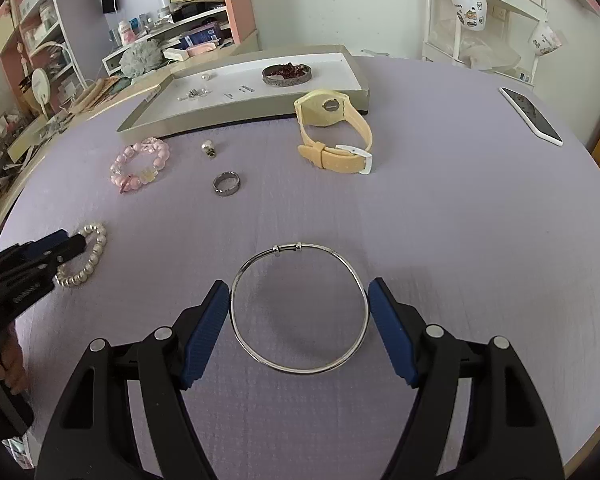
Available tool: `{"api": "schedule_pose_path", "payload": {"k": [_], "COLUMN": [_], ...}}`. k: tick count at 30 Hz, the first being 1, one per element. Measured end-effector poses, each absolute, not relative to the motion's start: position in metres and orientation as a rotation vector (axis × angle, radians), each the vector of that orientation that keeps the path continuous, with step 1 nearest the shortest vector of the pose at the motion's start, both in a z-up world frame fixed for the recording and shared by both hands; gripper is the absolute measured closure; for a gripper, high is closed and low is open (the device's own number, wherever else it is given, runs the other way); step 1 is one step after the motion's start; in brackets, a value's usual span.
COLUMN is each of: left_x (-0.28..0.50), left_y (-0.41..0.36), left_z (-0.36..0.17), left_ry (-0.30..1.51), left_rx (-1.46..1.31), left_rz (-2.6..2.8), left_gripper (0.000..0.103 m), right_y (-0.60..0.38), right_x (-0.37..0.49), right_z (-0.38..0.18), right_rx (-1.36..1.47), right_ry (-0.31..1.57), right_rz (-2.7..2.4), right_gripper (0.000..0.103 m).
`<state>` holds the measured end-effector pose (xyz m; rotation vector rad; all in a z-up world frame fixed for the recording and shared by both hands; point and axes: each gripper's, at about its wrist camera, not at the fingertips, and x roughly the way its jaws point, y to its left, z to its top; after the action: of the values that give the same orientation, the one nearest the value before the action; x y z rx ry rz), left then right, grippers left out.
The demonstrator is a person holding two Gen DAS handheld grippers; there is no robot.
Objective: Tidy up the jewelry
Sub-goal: 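Grasp the pearl bracelet with the left tool while the right tool approaches the silver hoop bangle, then carry the pearl bracelet in the left tool while the right tool carries the silver bangle to the tray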
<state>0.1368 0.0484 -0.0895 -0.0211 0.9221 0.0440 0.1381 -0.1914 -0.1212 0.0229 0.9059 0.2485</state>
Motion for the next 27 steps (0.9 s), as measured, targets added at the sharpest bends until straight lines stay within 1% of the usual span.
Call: {"api": "schedule_pose_path", "payload": {"k": [1, 3, 4, 6, 12, 16, 27], "left_x": [0.137, 0.136, 0.135, 0.133, 0.13, 0.125, 0.124], "left_y": [0.046, 0.043, 0.041, 0.038, 0.034, 0.036, 0.03], "left_z": [-0.09, -0.091, -0.091, -0.091, -0.089, -0.078, -0.012], "left_ry": [0.919, 0.912, 0.909, 0.909, 0.921, 0.907, 0.8], "left_rx": [-0.016, -0.015, -0.015, -0.01, -0.007, -0.024, -0.052], "left_rz": [0.039, 0.033, 0.03, 0.026, 0.042, 0.042, -0.019], "left_gripper": [0.07, 0.08, 0.082, 0.093, 0.094, 0.094, 0.094], "right_y": [-0.191, -0.191, -0.191, -0.19, -0.186, -0.186, -0.188], "right_x": [0.139, 0.14, 0.14, 0.141, 0.14, 0.139, 0.144], "right_z": [-0.12, -0.119, -0.118, -0.116, -0.106, -0.096, -0.066], "right_rx": [0.027, 0.034, 0.037, 0.039, 0.046, 0.058, 0.091], "right_ry": [0.906, 0.906, 0.906, 0.903, 0.884, 0.865, 0.814], "right_rz": [0.252, 0.257, 0.26, 0.269, 0.297, 0.312, 0.332], "right_gripper": [0.03, 0.03, 0.03, 0.03, 0.03, 0.03, 0.03]}}
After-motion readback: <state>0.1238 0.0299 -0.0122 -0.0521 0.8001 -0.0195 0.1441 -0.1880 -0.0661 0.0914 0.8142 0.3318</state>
